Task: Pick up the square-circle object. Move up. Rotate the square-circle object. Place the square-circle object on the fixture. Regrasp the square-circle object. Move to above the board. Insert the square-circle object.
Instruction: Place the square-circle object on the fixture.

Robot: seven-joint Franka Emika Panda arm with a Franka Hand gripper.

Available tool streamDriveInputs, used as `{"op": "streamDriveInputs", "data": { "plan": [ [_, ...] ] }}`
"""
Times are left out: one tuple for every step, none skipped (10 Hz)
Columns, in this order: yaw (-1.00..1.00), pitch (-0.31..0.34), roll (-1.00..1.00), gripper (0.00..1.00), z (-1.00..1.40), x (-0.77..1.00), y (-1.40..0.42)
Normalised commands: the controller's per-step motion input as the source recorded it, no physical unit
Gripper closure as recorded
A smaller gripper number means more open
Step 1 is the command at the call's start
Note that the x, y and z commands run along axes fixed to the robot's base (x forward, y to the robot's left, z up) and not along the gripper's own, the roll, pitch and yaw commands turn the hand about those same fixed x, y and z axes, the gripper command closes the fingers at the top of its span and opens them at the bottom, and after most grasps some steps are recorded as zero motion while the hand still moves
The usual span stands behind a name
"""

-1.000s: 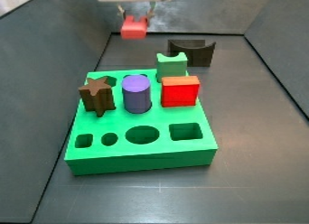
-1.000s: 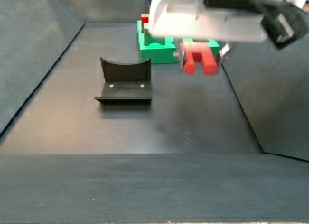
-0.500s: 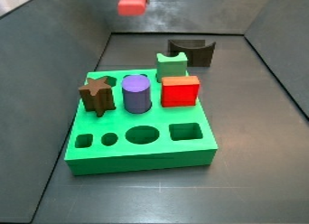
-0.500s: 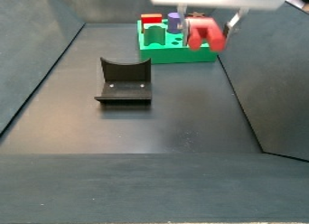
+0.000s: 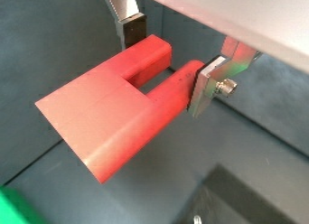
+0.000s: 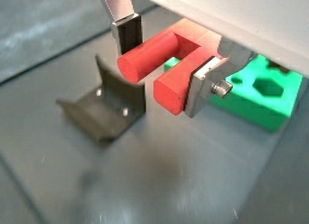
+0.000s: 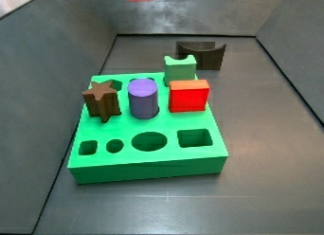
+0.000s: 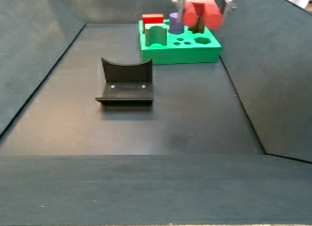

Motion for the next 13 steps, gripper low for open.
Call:
{"op": "streamDriveInputs", "data": {
  "plan": [
    [-0.12,-0.016,-0.53,1.00,0.11,1.00,-0.16],
    [-0.07,0.038,-0.33,1.00,0.09,1.00,-0.14],
    [-0.05,0.052,-0.22,1.00,0.08,1.00,-0.12],
    [-0.04,0.053,-0.19,1.00,0.07,1.00,-0.11],
    [-0.03,0.066,-0.17,1.00,0.06,1.00,-0.09],
    [-0.02,0.082,-0.15,1.00,0.06,1.00,-0.08],
    [-0.01,0.101,-0.13,1.00,0.05,1.00,-0.06],
    [-0.01,0.104,-0.12,1.00,0.04,1.00,-0.05],
    [-0.01,0.106,-0.11,1.00,0.03,1.00,-0.03],
    [0.00,0.117,-0.10,1.00,0.03,1.00,-0.02],
    [0.00,0.124,-0.10,1.00,0.03,1.00,-0.01],
    [-0.01,0.130,-0.09,1.00,0.01,0.89,0.00],
    [0.33,0.420,-1.00,1.00,-0.32,0.83,0.38]
  ]
}}
